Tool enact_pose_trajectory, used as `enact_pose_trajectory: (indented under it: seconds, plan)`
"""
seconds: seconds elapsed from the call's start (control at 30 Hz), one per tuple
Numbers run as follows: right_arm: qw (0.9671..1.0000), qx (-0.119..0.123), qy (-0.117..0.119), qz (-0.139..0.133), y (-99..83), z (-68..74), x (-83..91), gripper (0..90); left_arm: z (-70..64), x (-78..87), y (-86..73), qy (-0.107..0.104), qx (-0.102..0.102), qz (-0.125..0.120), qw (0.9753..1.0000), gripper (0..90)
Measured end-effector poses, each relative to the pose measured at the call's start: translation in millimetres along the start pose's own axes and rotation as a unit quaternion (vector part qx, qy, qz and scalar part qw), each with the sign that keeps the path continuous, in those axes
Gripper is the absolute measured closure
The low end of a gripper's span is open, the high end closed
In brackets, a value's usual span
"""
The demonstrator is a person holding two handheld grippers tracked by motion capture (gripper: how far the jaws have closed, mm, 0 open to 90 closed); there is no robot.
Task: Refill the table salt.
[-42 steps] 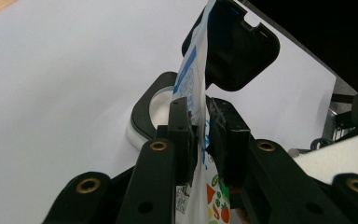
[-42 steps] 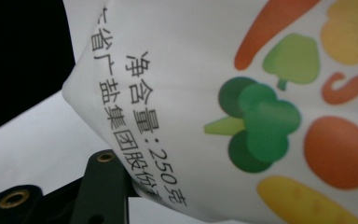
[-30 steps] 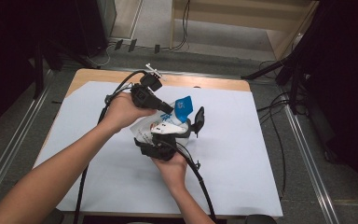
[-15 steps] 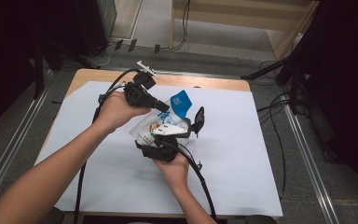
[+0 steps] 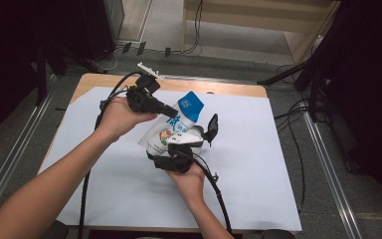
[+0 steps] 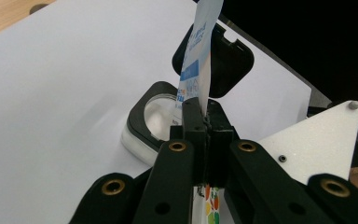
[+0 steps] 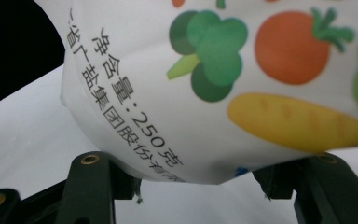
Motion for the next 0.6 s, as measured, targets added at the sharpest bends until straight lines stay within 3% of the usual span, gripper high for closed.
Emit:
enact_pose_trajectory:
  seconds: [0.3,0.6]
  plan:
    - [0.9999,-0.012,-0.005,0.000,-5.9,-5.1,1.7,43.2,-4.7,10.7,2.1,-0.021,0.004,-0.031,0.9993,90.0]
    - [0.9998,-0.018,-0.006,-0.003,-7.7,-10.0,13.5,45.2,2.6,19.1,-0.4,-0.003,-0.001,-0.037,0.9993,90.0]
Point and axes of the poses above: each handheld gripper's, and its own axes: x roughly backward along the jaws, y roughly out of its top, z roughly to its left, the point moved 3 cm from there along -x, roughly forward along the jaws, and after that the axes turned 8 degrees about -z, right-handed, at the moved point
